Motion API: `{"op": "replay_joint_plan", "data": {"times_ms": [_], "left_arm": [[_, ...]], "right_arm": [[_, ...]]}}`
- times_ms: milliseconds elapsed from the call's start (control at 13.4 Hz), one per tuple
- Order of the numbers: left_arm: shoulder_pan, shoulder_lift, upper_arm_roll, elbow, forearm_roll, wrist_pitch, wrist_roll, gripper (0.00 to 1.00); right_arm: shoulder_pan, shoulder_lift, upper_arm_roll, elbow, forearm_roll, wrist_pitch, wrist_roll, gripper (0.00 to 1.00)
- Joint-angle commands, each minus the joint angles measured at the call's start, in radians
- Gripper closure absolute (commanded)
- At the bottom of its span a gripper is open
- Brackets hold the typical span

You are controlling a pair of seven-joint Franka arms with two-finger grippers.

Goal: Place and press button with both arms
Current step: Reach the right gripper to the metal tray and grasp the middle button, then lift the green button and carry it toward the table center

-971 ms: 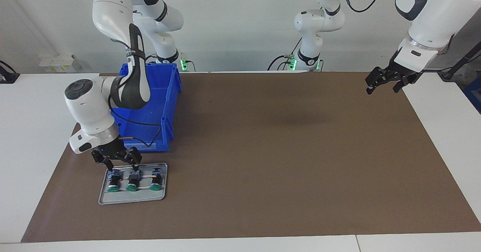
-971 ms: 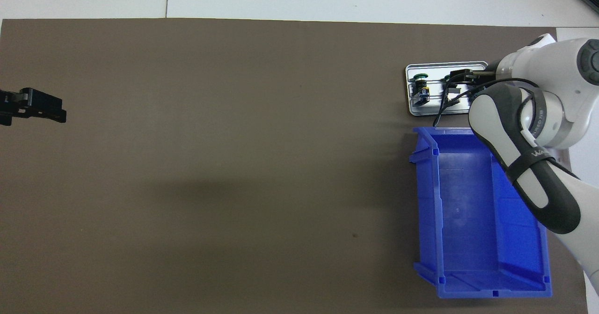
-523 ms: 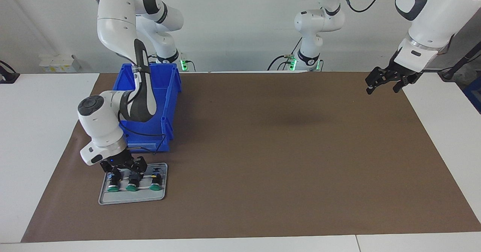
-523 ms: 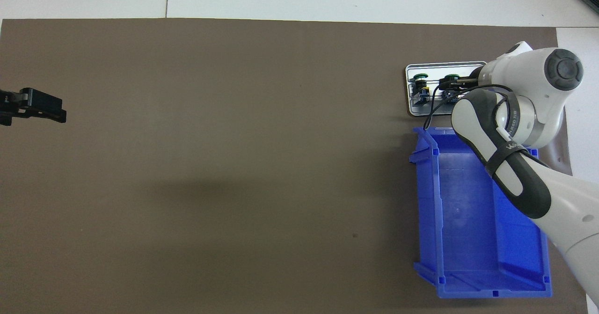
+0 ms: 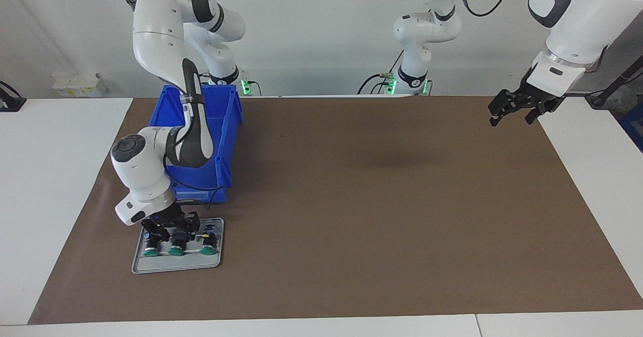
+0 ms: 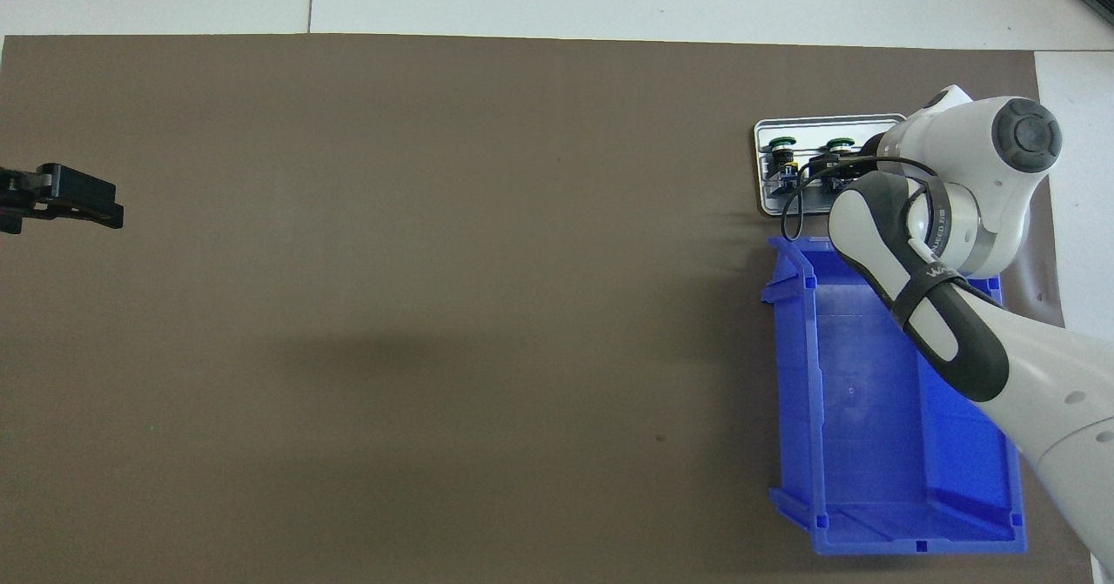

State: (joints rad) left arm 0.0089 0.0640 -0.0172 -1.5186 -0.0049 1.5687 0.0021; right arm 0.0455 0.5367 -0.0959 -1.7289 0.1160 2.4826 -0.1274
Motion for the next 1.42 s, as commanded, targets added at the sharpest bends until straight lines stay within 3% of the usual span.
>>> {"op": "replay_joint_plan", "data": {"times_ms": [0, 75, 373, 523, 747, 1045, 1344], "left_arm": [[0.003, -0.027, -0.003, -0.031, 0.016, 0.001, -0.008, 0.0], [0.003, -0.027, -0.003, -0.029, 0.014, 0.001, -0.008, 0.0], [0.003, -0.027, -0.003, -0.029, 0.016, 0.001, -0.008, 0.0], [0.003, -0.027, -0.003, -0.029, 0.014, 0.001, -0.008, 0.0], [0.003, -0.027, -0.003, -0.029, 0.014, 0.001, -0.008, 0.0], [0.003, -0.027, -0.003, -0.029, 0.014, 0.001, -0.008, 0.0], [0.003, -0.027, -0.003, -0.029, 0.014, 0.001, -0.008, 0.0]], "right_arm": [[-0.019, 0.011, 0.01, -0.011, 0.039, 0.038, -0.08, 0.89], [-0.021, 0.011, 0.01, -0.011, 0.039, 0.039, -0.08, 1.0], [-0.027, 0.008, 0.01, 0.029, 0.039, 0.016, -0.069, 1.0], [-0.026, -0.009, 0.008, 0.107, 0.037, -0.081, -0.013, 1.0], [-0.007, -0.043, 0.001, 0.257, 0.014, -0.32, 0.161, 1.0], [0.06, -0.116, 0.011, 0.284, -0.079, -0.485, 0.271, 1.0], [0.275, -0.127, 0.01, 0.308, -0.151, -0.525, 0.76, 1.0]]}}
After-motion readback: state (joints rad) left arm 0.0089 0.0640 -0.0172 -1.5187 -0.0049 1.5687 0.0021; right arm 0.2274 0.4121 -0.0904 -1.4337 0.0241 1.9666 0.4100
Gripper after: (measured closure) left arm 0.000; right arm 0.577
